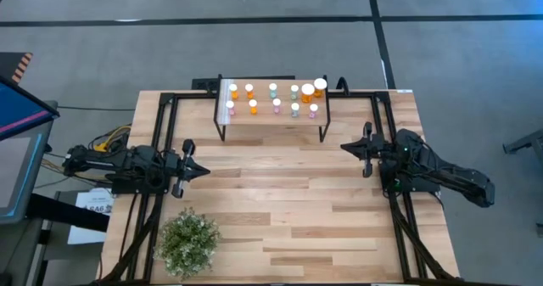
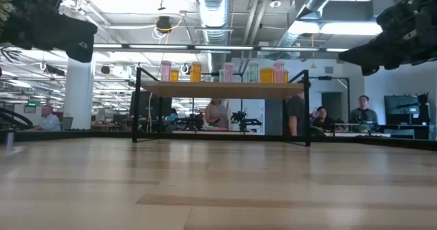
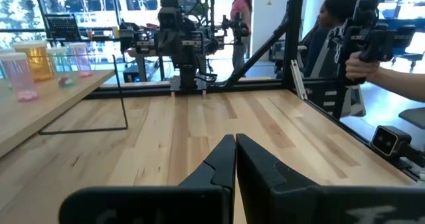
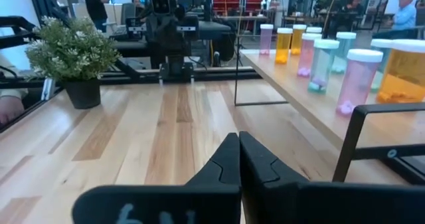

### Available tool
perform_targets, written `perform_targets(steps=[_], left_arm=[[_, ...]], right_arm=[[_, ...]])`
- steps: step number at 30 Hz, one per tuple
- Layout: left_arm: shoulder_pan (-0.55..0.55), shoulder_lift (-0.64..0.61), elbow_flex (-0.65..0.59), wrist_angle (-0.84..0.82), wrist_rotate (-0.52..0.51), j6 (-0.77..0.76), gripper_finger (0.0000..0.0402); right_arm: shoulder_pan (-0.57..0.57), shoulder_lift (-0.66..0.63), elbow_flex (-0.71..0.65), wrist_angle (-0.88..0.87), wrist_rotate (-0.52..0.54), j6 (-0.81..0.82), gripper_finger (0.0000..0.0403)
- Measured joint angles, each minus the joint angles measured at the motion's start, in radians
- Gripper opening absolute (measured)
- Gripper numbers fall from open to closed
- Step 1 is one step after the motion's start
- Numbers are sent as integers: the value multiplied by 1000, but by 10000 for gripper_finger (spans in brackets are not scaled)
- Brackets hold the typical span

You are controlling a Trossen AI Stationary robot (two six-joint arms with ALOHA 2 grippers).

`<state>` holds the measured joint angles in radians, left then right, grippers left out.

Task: Pick and place medicine bottles onto shelf by color
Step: Return to Home Position

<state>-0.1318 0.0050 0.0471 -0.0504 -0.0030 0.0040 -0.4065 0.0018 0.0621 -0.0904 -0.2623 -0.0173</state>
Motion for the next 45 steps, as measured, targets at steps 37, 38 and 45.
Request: perform_targets(steps=[37,38,45], left_arm=[[0,3,1,-34,-11,-45,0],[0,3,1,-34,-11,-45,0],[0,3,1,-34,-11,-45,0]], right_arm=[[0,1,-2,7,10,18,27],[0,1,-2,7,10,18,27],[0,1,-2,7,10,18,27]])
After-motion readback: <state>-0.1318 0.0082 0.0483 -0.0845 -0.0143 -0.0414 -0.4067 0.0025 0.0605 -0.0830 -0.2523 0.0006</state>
